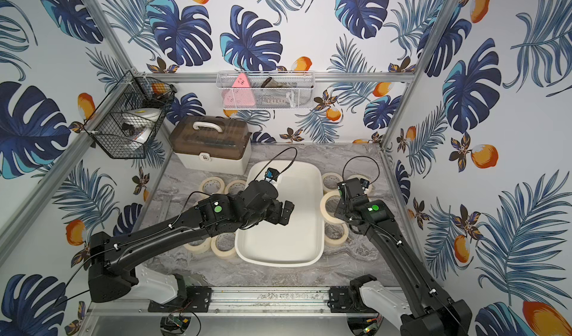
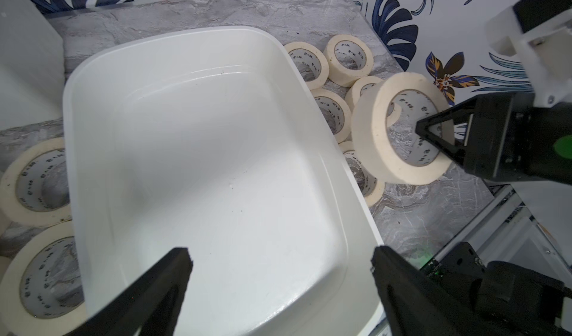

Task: Take out the art tape in the storage box
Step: Place the art tape at the center of the board.

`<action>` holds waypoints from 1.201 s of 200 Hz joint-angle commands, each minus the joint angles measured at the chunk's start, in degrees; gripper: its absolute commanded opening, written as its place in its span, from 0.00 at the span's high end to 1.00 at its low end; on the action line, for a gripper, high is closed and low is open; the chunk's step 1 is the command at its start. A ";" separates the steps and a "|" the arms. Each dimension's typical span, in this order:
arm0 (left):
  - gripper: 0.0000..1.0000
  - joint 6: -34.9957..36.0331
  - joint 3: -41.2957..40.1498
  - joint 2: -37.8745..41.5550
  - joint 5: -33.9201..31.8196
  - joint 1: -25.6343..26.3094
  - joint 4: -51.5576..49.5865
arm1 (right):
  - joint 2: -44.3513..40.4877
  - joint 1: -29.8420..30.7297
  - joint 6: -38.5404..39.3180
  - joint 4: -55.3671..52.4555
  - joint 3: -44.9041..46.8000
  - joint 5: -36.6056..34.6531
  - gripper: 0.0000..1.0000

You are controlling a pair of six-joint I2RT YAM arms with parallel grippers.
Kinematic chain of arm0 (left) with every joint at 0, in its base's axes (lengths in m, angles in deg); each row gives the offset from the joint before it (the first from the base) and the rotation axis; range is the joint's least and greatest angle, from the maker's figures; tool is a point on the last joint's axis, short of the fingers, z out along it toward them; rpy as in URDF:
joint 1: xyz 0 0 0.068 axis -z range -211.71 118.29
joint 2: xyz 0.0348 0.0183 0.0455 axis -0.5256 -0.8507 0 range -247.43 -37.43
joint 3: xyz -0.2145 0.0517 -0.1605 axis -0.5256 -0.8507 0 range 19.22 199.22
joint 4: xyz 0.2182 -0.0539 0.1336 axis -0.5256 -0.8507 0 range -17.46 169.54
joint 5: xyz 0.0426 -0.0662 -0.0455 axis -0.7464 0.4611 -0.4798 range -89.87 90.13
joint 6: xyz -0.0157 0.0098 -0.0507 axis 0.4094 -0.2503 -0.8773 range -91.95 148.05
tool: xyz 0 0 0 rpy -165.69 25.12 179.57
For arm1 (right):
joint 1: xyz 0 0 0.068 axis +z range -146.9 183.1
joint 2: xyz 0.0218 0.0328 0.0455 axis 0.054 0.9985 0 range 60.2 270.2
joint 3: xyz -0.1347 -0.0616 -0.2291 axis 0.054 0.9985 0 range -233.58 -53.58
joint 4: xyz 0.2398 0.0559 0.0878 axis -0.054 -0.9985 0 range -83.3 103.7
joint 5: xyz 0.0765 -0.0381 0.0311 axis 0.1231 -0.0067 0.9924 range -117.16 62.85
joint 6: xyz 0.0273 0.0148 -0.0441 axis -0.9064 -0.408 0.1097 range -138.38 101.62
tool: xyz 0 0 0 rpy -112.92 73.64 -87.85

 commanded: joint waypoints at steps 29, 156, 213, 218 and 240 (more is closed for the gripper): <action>0.01 1.38 -2.32 1.88 -3.34 -0.13 -0.83 | 0.54 -8.40 -15.56 -5.68 2.95 -5.89 1.00; 0.01 0.24 -4.84 1.82 -3.18 -0.98 -0.45 | 4.50 -24.12 -18.90 7.64 21.21 2.84 1.00; 0.01 0.14 -4.64 1.04 -2.84 -1.02 -0.49 | 1.90 -25.27 -16.38 8.54 20.42 -0.06 1.00; 0.01 0.15 -4.68 0.99 -2.87 -1.02 -0.43 | 1.07 -25.37 -16.23 8.04 19.93 -0.83 1.00; 0.01 0.21 -4.74 0.78 -3.08 -1.01 -0.23 | -3.98 -25.57 -16.63 5.40 18.26 -3.59 1.00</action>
